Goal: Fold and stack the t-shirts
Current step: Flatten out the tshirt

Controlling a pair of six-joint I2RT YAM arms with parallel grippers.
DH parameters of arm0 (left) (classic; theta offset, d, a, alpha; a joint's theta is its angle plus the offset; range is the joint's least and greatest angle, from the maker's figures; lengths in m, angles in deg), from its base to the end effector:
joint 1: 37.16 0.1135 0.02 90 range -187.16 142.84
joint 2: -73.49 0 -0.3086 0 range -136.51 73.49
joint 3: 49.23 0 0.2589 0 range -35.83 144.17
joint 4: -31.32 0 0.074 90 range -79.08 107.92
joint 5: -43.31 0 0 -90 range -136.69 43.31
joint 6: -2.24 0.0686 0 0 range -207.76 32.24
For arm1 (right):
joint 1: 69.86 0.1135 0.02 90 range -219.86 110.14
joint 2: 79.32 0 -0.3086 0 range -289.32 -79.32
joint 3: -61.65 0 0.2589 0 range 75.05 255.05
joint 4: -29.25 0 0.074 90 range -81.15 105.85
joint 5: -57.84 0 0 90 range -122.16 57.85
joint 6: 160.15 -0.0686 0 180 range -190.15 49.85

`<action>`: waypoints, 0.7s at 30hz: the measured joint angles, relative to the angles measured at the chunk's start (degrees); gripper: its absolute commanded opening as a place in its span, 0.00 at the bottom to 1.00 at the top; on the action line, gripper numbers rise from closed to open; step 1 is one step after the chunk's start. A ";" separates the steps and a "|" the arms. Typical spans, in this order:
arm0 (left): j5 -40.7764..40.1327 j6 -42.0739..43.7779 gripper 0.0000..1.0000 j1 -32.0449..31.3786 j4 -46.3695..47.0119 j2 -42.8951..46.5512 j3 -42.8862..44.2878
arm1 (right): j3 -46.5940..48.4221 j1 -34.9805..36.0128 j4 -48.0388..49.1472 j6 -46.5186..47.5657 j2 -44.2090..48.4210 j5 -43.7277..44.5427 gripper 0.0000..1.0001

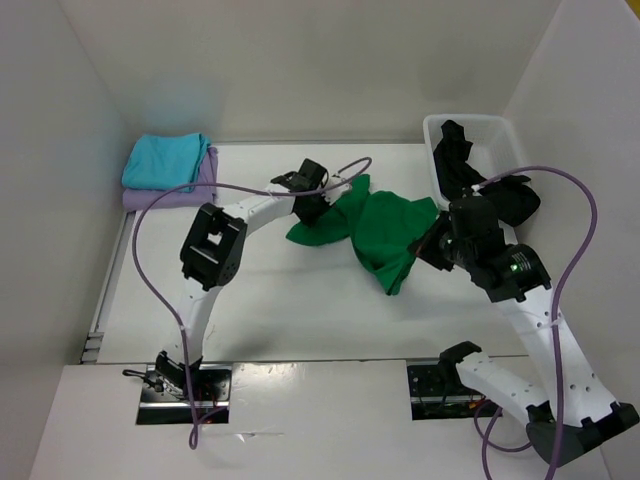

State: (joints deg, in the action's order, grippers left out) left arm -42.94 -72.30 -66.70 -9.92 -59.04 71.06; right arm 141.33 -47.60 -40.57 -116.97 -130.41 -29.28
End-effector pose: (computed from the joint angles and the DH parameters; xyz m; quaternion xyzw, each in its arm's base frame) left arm 0.4906 -0.2832 0.1715 0.3727 0.8730 -0.0692 0.3070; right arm 0.1500 0.0577 0.3836 0.2038 0.8875 0.2152 0.3530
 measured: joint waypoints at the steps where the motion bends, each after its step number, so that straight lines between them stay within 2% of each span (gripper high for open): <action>1: -0.44 0.98 0.00 -0.42 1.11 1.31 -2.45 | 0.00 -0.44 -0.09 0.00 0.15 0.07 0.00; 4: -1.66 4.17 0.00 -0.87 4.13 7.08 -12.15 | 0.00 -1.27 -0.15 0.09 0.37 0.17 0.00; 8: -2.23 8.33 0.00 0.52 1.97 17.25 -26.25 | 0.00 -1.44 -0.11 0.50 0.52 -0.11 0.00; 9: -2.12 9.22 0.05 1.27 0.07 20.06 -29.79 | 0.00 -1.55 -0.11 0.76 0.52 -0.22 0.00; 10: -2.10 10.40 0.14 2.10 -2.12 23.28 -33.62 | 0.00 -1.64 -0.09 1.01 0.55 -0.35 0.00; 11: -1.95 12.02 0.56 2.86 -5.09 26.18 -36.74 | 0.00 -1.70 -0.09 1.36 0.52 -0.50 0.00; 12: -1.77 13.70 0.70 3.76 -8.57 28.96 -39.28 | 0.00 -1.75 -0.09 1.68 0.52 -0.70 0.00; 14: -1.03 15.80 0.85 5.40 -15.85 34.60 -42.97 | 0.00 -1.79 0.17 2.05 0.46 -1.29 0.00; 15: -0.42 16.59 0.92 6.01 -18.84 37.24 -43.80 | 0.00 -1.81 0.28 2.23 0.42 -1.64 0.00; 16: 0.26 17.25 0.93 6.75 -21.09 39.69 -44.09 | 0.00 -1.81 0.42 2.40 0.35 -1.97 0.00; 21: 6.43 15.61 0.95 13.46 -24.79 47.17 -38.03 | -0.28 -1.81 1.75 2.91 0.13 -3.23 0.00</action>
State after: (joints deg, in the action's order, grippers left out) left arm -36.51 -56.69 -53.23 -34.70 -11.88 33.03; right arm 141.04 -49.41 -38.83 -114.07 -130.28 -32.52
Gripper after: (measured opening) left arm 0.948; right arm 0.010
